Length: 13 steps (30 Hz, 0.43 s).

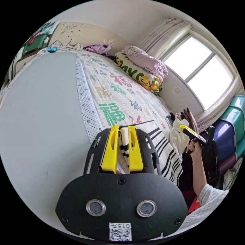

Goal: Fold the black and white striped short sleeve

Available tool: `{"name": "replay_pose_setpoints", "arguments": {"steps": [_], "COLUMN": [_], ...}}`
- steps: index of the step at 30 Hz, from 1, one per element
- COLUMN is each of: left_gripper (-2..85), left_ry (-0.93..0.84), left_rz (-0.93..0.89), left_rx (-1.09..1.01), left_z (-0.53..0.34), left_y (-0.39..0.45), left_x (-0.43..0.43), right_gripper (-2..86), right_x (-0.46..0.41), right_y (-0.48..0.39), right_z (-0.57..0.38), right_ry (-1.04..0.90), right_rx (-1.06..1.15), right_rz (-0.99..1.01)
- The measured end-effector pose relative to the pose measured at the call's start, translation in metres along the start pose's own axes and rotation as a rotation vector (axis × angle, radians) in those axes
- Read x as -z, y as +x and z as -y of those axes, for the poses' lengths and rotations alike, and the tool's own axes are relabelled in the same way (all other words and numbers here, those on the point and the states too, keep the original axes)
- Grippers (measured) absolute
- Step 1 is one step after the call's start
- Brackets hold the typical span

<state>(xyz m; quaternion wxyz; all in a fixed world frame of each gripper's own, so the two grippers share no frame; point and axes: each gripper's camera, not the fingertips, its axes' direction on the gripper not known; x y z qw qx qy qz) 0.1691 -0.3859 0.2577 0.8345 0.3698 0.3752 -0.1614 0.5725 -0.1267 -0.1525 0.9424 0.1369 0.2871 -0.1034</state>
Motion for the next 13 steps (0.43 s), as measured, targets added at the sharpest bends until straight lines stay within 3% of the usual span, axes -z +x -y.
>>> {"name": "replay_pose_setpoints", "arguments": {"steps": [3, 8, 13], "left_gripper": [6.7, 12.5, 16.1], "left_ry": [-0.026, -0.207, -0.361], "left_rz": [-0.106, -0.296, -0.388], "left_rx": [-0.137, -0.370, -0.406], "left_z": [-0.019, -0.049, -0.061], "left_y": [0.052, 0.193, 0.291], "left_x": [0.004, -0.061, -0.155], "right_gripper": [10.7, 16.7, 15.6], "right_x": [0.028, -0.018, -0.048], "right_y": [0.054, 0.112, 0.144], "right_z": [-0.053, -0.115, -0.156], "right_ry": [0.024, -0.138, -0.158], "right_rx": [-0.141, -0.317, -0.374], "right_rz": [-0.123, 0.058, 0.168]}}
